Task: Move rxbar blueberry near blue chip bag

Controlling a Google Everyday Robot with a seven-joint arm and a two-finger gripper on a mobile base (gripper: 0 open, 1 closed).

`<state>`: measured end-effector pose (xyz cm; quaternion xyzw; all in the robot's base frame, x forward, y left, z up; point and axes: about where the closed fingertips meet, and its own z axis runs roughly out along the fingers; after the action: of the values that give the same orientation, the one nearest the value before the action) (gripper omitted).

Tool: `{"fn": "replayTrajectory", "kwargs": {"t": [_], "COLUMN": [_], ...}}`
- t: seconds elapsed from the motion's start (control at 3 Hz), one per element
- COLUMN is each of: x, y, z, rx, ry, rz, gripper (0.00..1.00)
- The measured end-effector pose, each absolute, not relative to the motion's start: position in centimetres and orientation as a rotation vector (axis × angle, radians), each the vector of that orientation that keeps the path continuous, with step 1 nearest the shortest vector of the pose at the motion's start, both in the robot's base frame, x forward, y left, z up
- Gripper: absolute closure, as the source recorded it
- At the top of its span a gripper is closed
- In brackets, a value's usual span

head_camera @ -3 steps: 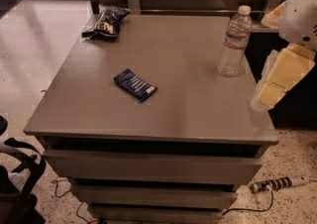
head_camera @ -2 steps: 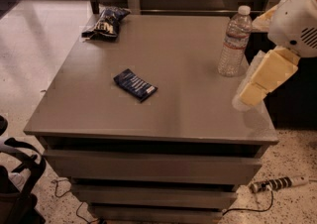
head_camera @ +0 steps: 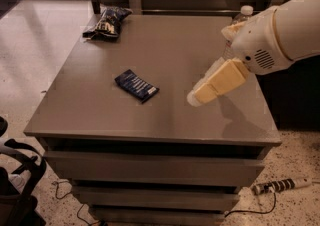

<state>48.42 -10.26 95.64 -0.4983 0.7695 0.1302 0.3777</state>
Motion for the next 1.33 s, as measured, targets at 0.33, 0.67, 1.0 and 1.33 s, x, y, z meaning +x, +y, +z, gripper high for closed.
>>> {"fn": "replayTrajectory", "kwargs": {"t": [0.33, 0.67, 1.0, 1.33], "x": [51.2, 53.4, 55.4, 55.4], "y": [-7.9, -5.9, -2.1, -2.1], "z": [94.1, 92.5, 90.9, 90.9], "rx": [-1.177, -1.077, -0.955, -0.955], "ry": [1.884, 1.818, 1.811, 1.811], "rz": [0.407, 0.466, 0.514, 0.514], "gripper": [0.00, 0.00, 0.00, 0.00]}}
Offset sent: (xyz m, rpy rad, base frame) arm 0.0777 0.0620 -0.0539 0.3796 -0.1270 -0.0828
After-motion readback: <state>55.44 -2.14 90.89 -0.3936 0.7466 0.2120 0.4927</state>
